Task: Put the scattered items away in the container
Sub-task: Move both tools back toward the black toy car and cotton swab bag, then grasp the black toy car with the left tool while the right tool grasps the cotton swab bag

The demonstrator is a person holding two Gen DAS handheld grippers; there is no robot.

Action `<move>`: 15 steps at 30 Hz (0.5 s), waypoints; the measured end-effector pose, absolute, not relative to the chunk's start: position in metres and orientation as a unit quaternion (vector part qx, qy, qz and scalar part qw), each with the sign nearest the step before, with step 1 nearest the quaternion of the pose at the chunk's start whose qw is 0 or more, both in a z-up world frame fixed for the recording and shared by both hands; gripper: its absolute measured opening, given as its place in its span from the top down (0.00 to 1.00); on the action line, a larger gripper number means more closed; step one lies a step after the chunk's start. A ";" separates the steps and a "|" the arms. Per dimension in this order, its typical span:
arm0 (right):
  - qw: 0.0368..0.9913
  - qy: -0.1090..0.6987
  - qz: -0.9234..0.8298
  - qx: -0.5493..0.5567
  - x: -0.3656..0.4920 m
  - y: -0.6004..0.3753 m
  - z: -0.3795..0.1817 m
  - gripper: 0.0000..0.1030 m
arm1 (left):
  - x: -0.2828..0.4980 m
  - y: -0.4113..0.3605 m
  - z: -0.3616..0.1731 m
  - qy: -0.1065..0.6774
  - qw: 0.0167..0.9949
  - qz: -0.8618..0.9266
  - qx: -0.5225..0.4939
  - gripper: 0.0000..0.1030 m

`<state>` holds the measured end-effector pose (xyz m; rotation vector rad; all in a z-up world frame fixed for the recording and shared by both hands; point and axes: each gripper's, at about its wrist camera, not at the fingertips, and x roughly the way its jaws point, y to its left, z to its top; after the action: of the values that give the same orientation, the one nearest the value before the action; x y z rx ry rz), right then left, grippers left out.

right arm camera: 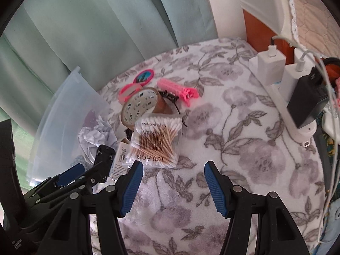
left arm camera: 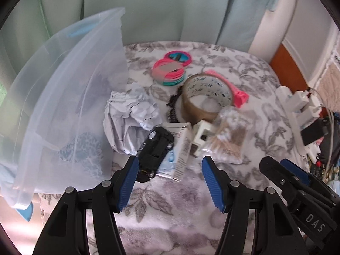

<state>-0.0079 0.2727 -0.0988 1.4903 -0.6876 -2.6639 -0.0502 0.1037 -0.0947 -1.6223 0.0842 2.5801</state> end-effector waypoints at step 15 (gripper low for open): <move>0.043 -0.251 -0.830 0.496 -0.042 0.255 -0.124 0.38 | -0.070 0.087 -0.130 0.011 0.024 0.836 -0.548 0.40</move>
<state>-0.0421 0.2551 -0.1238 1.5166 -0.7692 -2.5392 -0.0703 0.0869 -0.1297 -1.6968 0.0339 2.5856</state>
